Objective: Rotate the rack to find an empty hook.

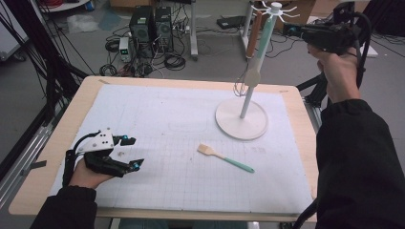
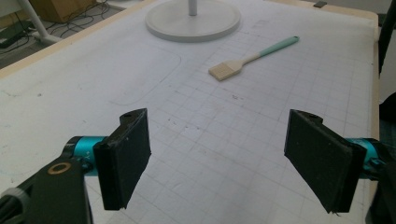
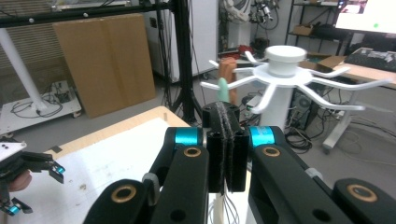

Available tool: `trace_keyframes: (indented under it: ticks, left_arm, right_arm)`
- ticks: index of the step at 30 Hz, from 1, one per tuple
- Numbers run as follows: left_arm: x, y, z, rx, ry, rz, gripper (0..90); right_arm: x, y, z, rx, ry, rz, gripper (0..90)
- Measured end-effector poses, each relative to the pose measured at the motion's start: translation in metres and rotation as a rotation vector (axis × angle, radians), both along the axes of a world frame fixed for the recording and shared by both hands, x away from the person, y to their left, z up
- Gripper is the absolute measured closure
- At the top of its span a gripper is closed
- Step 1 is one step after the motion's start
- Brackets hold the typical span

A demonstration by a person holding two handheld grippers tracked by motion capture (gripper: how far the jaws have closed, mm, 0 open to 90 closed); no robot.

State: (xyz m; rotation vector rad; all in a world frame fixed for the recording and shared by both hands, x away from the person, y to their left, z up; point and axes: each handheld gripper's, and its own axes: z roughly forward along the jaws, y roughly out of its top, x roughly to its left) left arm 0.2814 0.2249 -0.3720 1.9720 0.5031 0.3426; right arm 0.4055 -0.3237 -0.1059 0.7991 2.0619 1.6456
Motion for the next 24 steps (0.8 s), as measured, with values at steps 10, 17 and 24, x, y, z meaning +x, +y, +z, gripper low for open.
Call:
trace_keyframes:
  ticks: [10, 17, 24]
  left_arm:
    - [0.000, 0.001, 0.000, 0.004, 0.001, 0.007, 22.7]
    - [0.000, 0.001, -0.001, 0.009, 0.003, 0.008, 22.7]
    - [0.000, 0.001, -0.001, 0.007, 0.004, 0.007, 22.8]
  right_arm:
    - [0.006, -0.016, -0.001, 0.013, -0.007, -0.006, 89.2]
    - [0.013, -0.016, -0.001, 0.021, -0.003, -0.010, 89.2]
    - [0.016, -0.009, -0.003, 0.018, -0.001, 0.007, 89.2]
